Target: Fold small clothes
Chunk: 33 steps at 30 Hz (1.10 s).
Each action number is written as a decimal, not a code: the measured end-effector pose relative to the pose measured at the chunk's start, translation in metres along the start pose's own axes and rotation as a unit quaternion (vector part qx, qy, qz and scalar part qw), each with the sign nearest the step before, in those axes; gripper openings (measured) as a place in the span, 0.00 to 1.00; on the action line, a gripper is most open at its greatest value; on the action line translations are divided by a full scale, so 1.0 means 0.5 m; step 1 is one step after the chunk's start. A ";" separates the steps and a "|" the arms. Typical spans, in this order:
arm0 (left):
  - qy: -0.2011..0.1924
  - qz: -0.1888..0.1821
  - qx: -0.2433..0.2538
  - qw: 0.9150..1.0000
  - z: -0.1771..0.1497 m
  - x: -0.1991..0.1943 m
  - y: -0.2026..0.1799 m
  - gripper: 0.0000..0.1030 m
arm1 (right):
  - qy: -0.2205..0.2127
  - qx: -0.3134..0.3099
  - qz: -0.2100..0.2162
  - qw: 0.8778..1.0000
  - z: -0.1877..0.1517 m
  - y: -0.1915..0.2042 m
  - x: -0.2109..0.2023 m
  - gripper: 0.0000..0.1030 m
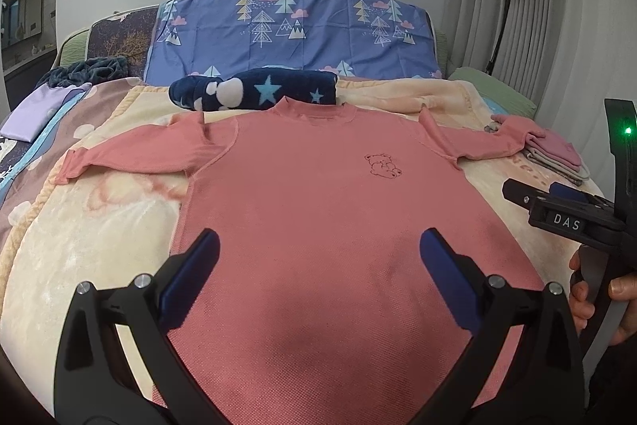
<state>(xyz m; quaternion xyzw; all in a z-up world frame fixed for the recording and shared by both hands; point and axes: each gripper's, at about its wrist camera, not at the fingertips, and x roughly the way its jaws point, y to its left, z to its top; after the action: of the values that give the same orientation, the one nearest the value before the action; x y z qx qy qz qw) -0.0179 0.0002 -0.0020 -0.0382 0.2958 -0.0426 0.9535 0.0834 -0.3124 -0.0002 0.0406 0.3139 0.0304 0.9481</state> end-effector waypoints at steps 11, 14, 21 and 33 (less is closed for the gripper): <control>0.004 -0.004 -0.002 1.000 -0.005 0.004 0.000 0.98 | 0.003 -0.001 -0.001 1.000 -0.004 0.001 0.002 0.99; 0.003 -0.005 0.001 1.000 -0.005 0.005 -0.002 0.98 | 0.004 -0.002 -0.001 1.000 -0.005 0.001 0.003 0.99; 0.005 -0.007 0.003 1.000 -0.007 0.007 -0.006 0.98 | 0.006 -0.003 -0.003 1.000 -0.007 0.000 0.006 0.99; 0.011 -0.009 0.001 1.000 -0.013 0.017 -0.008 0.98 | 0.012 0.000 -0.005 1.000 -0.014 -0.005 0.014 0.99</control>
<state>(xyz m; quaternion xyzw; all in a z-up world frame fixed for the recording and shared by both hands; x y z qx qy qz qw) -0.0147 -0.0049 -0.0118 -0.0391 0.3058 -0.0519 0.9499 0.0845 -0.3138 -0.0102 0.0390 0.3251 0.0261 0.9445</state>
